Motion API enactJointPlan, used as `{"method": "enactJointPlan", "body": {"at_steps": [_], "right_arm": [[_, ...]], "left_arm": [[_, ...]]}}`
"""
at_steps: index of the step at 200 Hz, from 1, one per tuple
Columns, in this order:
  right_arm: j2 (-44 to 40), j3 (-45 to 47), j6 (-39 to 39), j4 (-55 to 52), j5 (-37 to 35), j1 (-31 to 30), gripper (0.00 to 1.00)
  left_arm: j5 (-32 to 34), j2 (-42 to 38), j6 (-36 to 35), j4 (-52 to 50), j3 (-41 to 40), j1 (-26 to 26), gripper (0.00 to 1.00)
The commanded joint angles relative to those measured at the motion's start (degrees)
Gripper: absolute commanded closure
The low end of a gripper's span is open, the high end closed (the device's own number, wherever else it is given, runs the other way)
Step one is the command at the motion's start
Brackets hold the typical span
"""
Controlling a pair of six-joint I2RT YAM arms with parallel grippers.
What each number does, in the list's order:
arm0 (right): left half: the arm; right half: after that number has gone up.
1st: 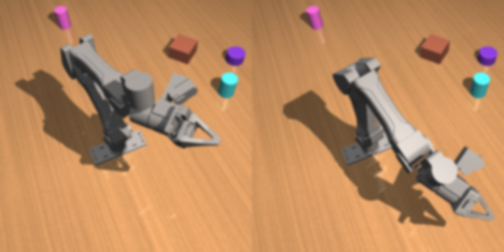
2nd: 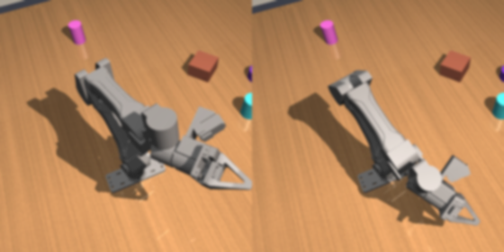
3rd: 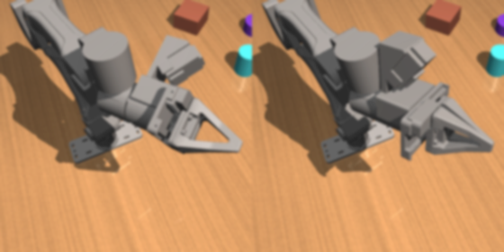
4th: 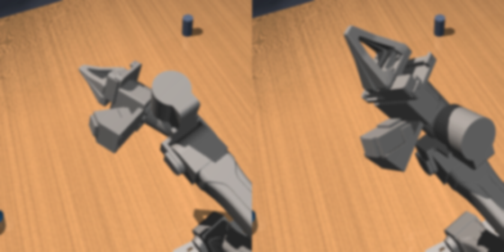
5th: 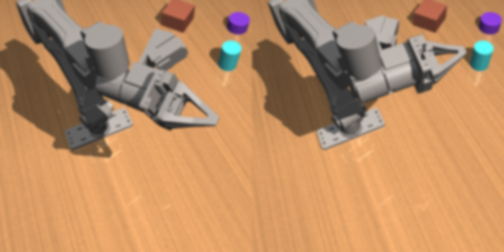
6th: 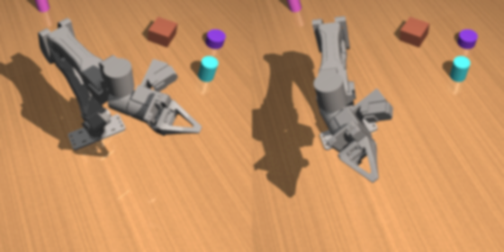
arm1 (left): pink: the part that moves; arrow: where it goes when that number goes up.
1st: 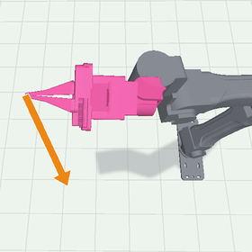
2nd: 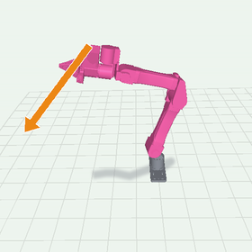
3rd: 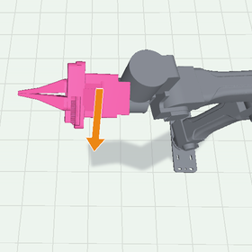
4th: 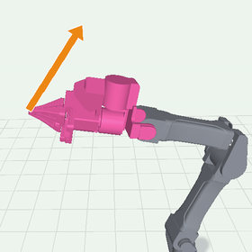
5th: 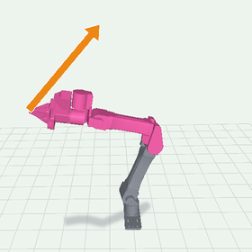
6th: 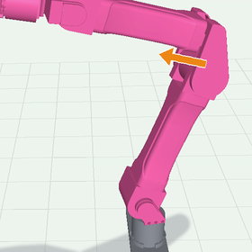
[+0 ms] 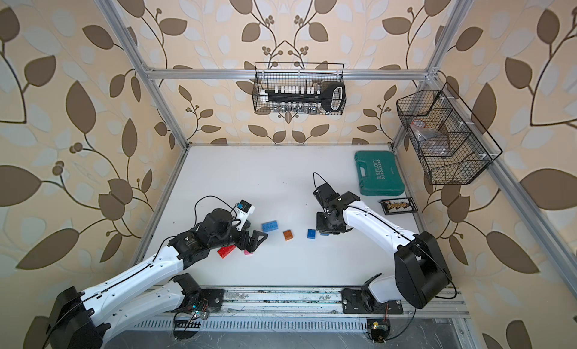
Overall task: Assemble a spoon with lego
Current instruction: Pick up the lego brick from the center of the board, then assemble the lego brick with the lego brick.
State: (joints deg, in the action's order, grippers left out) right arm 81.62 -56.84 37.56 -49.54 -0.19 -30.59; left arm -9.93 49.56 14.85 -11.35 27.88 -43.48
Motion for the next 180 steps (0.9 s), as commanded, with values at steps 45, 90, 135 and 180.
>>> {"method": "enactJointPlan", "body": {"at_steps": [45, 90, 135, 180], "right_arm": [[6.83, -3.81, 6.51, 2.34, 0.56, -3.50, 0.82], [10.37, -6.09, 7.33, 2.43, -0.88, -6.46, 0.82], [11.84, -6.52, 7.70, 1.81, -2.71, -6.86, 0.83], [12.69, -6.65, 7.35, 1.81, -3.62, -6.94, 0.83]], "left_arm": [[-2.59, -1.32, -5.88, 6.78, -3.18, -2.78, 0.01], [-2.53, -0.95, -6.23, 8.01, -4.02, -3.33, 0.01], [-2.14, -0.69, -6.14, 8.01, -3.98, -3.35, 0.01], [-2.08, 0.05, -6.11, 8.19, -3.88, -3.36, 0.01]]}}
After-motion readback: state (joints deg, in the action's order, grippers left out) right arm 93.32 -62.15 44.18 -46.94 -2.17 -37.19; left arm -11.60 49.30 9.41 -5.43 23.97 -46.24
